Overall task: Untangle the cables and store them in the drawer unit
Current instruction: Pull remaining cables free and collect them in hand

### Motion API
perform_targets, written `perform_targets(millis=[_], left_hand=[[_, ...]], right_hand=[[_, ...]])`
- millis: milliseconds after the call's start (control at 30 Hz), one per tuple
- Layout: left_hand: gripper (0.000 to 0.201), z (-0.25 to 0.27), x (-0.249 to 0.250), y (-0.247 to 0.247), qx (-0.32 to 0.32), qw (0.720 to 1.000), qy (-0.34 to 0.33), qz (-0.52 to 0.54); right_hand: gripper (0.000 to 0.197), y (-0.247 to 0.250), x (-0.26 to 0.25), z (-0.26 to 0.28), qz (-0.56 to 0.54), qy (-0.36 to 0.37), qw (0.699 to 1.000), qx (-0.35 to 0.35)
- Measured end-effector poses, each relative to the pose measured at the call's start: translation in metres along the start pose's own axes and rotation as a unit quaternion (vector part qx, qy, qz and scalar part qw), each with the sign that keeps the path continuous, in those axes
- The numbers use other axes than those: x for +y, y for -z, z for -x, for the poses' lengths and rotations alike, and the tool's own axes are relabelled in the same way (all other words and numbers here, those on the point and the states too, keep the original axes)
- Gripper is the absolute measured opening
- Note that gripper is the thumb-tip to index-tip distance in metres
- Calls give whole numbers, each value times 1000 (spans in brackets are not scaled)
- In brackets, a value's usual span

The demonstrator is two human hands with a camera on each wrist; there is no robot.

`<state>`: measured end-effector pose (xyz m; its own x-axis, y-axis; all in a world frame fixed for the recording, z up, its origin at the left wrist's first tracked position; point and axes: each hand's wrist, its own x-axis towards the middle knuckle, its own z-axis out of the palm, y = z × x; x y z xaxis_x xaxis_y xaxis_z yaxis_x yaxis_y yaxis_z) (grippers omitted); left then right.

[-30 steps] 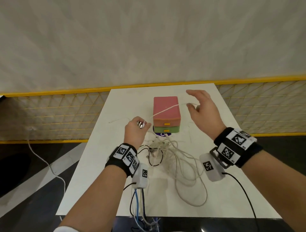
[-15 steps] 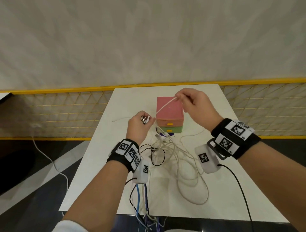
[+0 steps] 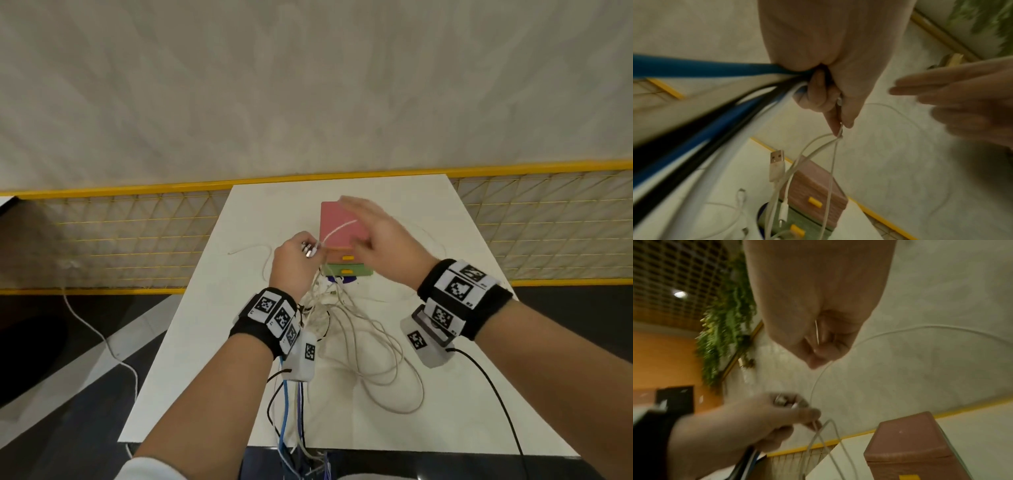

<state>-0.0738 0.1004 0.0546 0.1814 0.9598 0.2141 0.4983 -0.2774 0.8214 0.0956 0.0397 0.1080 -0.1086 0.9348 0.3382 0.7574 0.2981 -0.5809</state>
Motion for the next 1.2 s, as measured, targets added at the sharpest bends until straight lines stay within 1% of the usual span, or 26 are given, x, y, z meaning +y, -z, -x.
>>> perform_targets(millis=[33, 67, 100, 167, 200, 233, 267, 333, 367, 433, 500, 600, 700, 767, 800, 833, 867, 900, 933, 967, 1033, 1067, 1100, 1133, 1167, 1200], left_hand=[[12, 2, 6, -2, -5, 1000, -18, 5], [12, 3, 12, -2, -7, 999, -34, 6], [12, 4, 15, -2, -5, 999, -46, 6], [12, 5, 16, 1, 6, 998, -57, 16], [13, 5, 14, 3, 14, 998, -57, 21], [14, 5, 12, 5, 23, 998, -53, 17], [15, 5, 9, 6, 33, 998, -44, 8], [13, 1, 3, 8, 56, 998, -16, -9], [13, -2, -1, 10, 65, 998, -1, -12], [14, -8, -7, 12, 67, 997, 25, -28], [16, -13, -12, 16, 66, 996, 46, -47], [13, -19, -18, 19, 60, 994, 65, -60], [7, -20, -26, 21, 44, 992, 81, -87], [7, -19, -27, 22, 38, 991, 86, -93], [7, -18, -27, 22, 38, 992, 83, -85], [7, -18, -24, 21, 41, 994, 78, -70], [7, -17, -20, 20, 43, 995, 72, -54], [7, -16, -15, 19, 43, 996, 63, -42], [8, -15, -10, 16, 40, 997, 55, -30], [8, -13, -5, 14, 30, 998, 43, -17], [5, -9, 4, 8, -2, 1000, 12, 3], [5, -6, 8, 6, -22, 1000, -3, 10], [5, -3, 11, 5, -38, 999, -17, 20], [6, 0, 14, 6, -49, 998, -26, 33], [8, 3, 16, 7, -51, 997, -32, 53], [11, 4, 17, 9, -43, 995, -31, 80]], right_hand=[[58, -5, -4, -2, 27, 9, 998, -47], [53, -9, -5, -4, 59, 10, 995, -86], [44, -11, -6, -8, 87, 8, 990, -113], [24, -9, -6, -14, 111, 5, 986, -123], [21, -7, -6, -16, 113, 12, 987, -114], [20, -3, -7, -18, 106, 25, 990, -95], [19, 0, -8, -20, 84, 41, 994, -62], [18, 10, -14, -24, 9, 57, 998, 30], [19, 16, -18, -25, -27, 53, 996, 72], [20, 26, -25, -28, -101, 26, 986, 131], [20, 32, -25, -27, -154, 4, 974, 166], [20, 32, -18, -18, -172, -22, 965, 195], [19, 31, -8, -8, -234, -59, 939, 246], [18, 30, 1, -7, -243, -91, 928, 266], [17, 28, 7, -7, -227, -109, 931, 266], [18, 26, 13, -8, -192, -123, 940, 254], [26, 24, 16, -7, -148, -126, 953, 232], [40, 21, 16, -5, -107, -112, 968, 199], [53, 18, 12, -3, -75, -86, 980, 161], [61, 15, 6, -2, -44, -55, 990, 121], [66, 5, -6, -3, 21, 2, 999, 33], [62, -1, -8, -5, 47, 11, 999, -19], [54, -5, -9, -6, 70, 7, 995, -69], [42, -9, -8, -8, 92, 3, 990, -108], [29, -11, -8, -8, 108, 2, 985, -132], [22, -11, -8, -7, 113, -2, 984, -139]])
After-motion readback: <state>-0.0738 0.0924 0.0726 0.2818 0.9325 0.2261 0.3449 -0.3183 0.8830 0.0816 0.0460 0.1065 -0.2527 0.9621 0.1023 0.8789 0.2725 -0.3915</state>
